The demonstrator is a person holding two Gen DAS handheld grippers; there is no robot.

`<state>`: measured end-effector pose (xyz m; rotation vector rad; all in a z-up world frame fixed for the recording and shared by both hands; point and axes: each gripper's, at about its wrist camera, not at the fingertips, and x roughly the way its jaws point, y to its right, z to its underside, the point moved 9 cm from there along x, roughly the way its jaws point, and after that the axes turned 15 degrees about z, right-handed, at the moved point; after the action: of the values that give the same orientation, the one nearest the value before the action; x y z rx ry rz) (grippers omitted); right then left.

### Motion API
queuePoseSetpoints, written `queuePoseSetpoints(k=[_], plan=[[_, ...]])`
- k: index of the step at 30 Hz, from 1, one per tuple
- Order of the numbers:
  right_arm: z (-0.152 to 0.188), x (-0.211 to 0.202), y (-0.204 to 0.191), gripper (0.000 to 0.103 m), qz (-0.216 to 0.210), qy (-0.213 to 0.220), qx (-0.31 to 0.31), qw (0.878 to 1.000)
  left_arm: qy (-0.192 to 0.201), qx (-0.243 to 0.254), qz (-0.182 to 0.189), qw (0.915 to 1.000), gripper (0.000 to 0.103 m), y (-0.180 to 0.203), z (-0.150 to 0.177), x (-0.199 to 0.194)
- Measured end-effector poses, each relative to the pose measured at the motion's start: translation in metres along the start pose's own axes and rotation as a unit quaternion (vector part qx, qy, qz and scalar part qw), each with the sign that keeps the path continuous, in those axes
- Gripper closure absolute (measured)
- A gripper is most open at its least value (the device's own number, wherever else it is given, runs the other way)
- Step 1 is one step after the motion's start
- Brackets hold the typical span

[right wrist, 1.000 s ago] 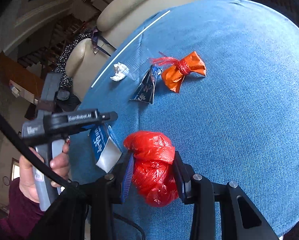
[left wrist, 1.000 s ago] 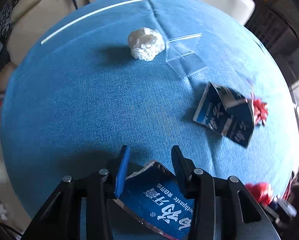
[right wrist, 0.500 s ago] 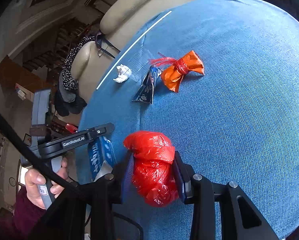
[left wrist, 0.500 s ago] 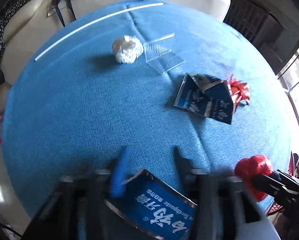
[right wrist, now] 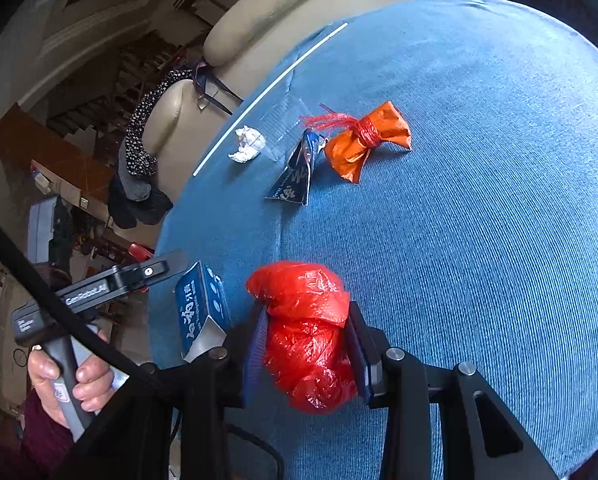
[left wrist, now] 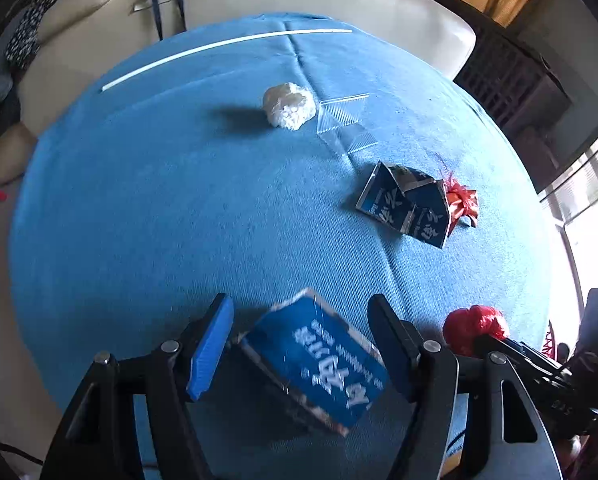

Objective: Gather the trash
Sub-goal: 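Lift the toothpaste box with the left tool while the right tool holds the red bag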

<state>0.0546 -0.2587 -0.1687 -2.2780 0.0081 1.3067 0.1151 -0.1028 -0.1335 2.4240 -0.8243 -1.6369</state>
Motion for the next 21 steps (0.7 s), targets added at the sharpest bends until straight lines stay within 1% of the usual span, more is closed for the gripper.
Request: queuePoseSetpoints(k=[4, 6, 8, 10, 13, 16, 17, 21], plan=[[0.004, -0.002, -0.004, 0.063, 0.009, 0.001, -0.008, 1.0, 0.003, -0.018, 0.012, 0.9998, 0.03, 0.003, 0.008, -0.003], [0.007, -0.003, -0.006, 0.063, 0.015, 0.003, -0.011, 1.0, -0.001, -0.021, 0.005, 0.9998, 0.03, 0.004, 0.01, 0.002], [0.009, -0.004, -0.007, 0.063, 0.019, 0.003, -0.013, 1.0, -0.006, -0.037, -0.003, 0.9993, 0.03, 0.003, 0.01, 0.008], [0.011, -0.004, -0.008, 0.063, 0.022, 0.003, -0.015, 1.0, -0.013, -0.055, -0.018, 0.9983, 0.029, 0.001, 0.011, 0.014], [0.013, -0.005, -0.008, 0.063, 0.025, 0.004, -0.016, 1.0, -0.021, -0.066, -0.037, 0.9969, 0.029, 0.001, 0.013, 0.023], [0.014, -0.006, -0.009, 0.063, 0.028, 0.007, -0.018, 0.999, -0.025, -0.084, -0.046, 0.9951, 0.024, -0.003, 0.016, 0.03], [0.014, -0.006, -0.009, 0.063, 0.028, 0.007, -0.019, 0.999, -0.026, -0.083, -0.048, 0.9951, 0.023, -0.003, 0.017, 0.031], [0.015, -0.007, -0.01, 0.063, 0.029, 0.008, -0.019, 0.999, -0.024, -0.047, -0.054, 0.9971, 0.023, 0.001, 0.019, 0.03]])
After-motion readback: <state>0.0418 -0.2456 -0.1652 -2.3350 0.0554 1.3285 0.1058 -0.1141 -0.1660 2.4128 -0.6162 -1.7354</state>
